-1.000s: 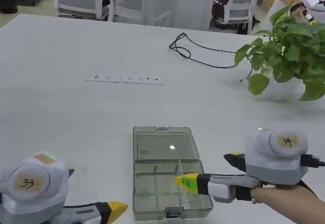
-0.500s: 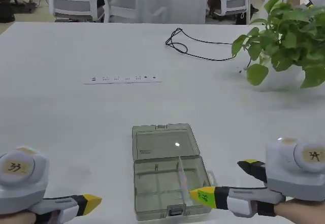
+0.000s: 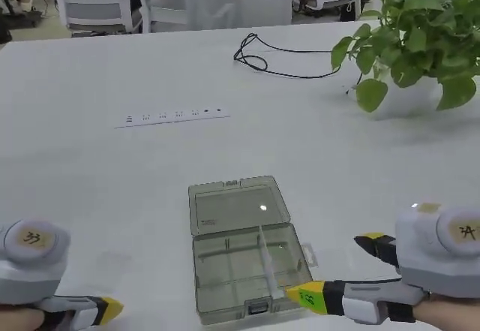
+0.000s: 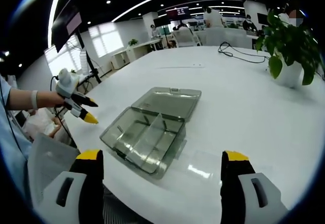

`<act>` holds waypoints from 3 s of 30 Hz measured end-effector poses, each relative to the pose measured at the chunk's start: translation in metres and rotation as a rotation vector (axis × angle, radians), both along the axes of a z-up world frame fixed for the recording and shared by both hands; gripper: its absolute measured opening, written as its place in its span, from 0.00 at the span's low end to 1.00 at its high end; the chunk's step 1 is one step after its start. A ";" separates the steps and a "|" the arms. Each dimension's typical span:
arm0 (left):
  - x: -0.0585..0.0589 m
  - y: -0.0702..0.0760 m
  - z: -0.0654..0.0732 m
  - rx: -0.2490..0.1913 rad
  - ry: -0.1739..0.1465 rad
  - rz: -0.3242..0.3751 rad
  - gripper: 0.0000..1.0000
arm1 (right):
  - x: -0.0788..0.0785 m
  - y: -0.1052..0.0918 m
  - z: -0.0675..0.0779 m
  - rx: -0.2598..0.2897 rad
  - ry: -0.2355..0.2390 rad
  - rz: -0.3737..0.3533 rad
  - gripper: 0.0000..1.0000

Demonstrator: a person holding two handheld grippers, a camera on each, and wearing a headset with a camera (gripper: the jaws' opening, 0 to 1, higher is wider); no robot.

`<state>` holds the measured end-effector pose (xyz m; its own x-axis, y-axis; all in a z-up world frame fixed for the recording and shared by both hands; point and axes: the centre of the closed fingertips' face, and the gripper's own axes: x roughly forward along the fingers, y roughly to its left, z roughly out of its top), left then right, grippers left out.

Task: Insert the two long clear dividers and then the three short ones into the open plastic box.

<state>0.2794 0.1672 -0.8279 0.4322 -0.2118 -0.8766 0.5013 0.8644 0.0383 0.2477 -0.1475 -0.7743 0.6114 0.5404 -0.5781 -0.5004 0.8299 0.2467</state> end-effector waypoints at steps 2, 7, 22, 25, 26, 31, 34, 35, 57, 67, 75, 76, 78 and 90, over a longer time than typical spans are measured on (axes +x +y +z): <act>0.000 0.001 -0.002 0.013 0.010 -0.004 0.61 | 0.000 0.000 0.001 0.007 -0.002 -0.005 0.96; -0.001 0.004 -0.009 0.029 0.056 0.008 0.55 | -0.001 -0.001 -0.001 0.004 0.003 0.002 0.94; 0.004 0.000 -0.017 0.017 0.113 0.038 0.41 | -0.004 0.001 -0.003 0.011 0.014 0.010 0.90; 0.006 0.001 -0.017 0.017 0.117 0.036 0.41 | -0.003 0.000 -0.002 0.010 0.013 0.010 0.89; 0.006 0.001 -0.017 0.018 0.119 0.039 0.40 | -0.002 0.000 -0.002 0.010 0.013 0.010 0.89; 0.007 0.001 -0.017 0.018 0.118 0.039 0.34 | -0.001 -0.001 -0.001 0.013 0.015 0.007 0.87; 0.007 0.001 -0.016 0.018 0.119 0.038 0.33 | -0.002 0.001 -0.003 0.009 0.019 0.014 0.87; 0.007 0.001 -0.016 0.017 0.121 0.040 0.33 | -0.002 0.002 -0.003 0.010 0.023 0.014 0.86; 0.009 0.003 -0.015 -0.041 0.101 0.072 0.30 | -0.006 0.010 -0.005 0.002 0.038 0.036 0.84; 0.005 0.004 -0.009 -0.074 0.071 0.090 0.30 | -0.008 0.014 -0.005 0.016 0.051 0.037 0.83; 0.005 0.000 -0.002 -0.103 0.046 0.086 0.30 | -0.007 0.018 -0.004 0.014 0.047 0.045 0.82; 0.006 0.000 -0.002 -0.102 0.042 0.082 0.30 | -0.007 0.018 -0.004 0.013 0.048 0.046 0.82; 0.006 0.000 0.001 -0.113 0.038 0.088 0.30 | -0.006 0.019 -0.004 0.015 0.048 0.048 0.82; 0.017 -0.027 0.033 -0.199 -0.039 0.051 0.30 | -0.003 0.024 0.003 0.028 0.041 0.049 0.81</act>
<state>0.2964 0.1399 -0.7954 0.4794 -0.3563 -0.8020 0.4583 0.8810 -0.1175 0.2447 -0.1238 -0.7716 0.5598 0.5856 -0.5862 -0.5293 0.7970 0.2908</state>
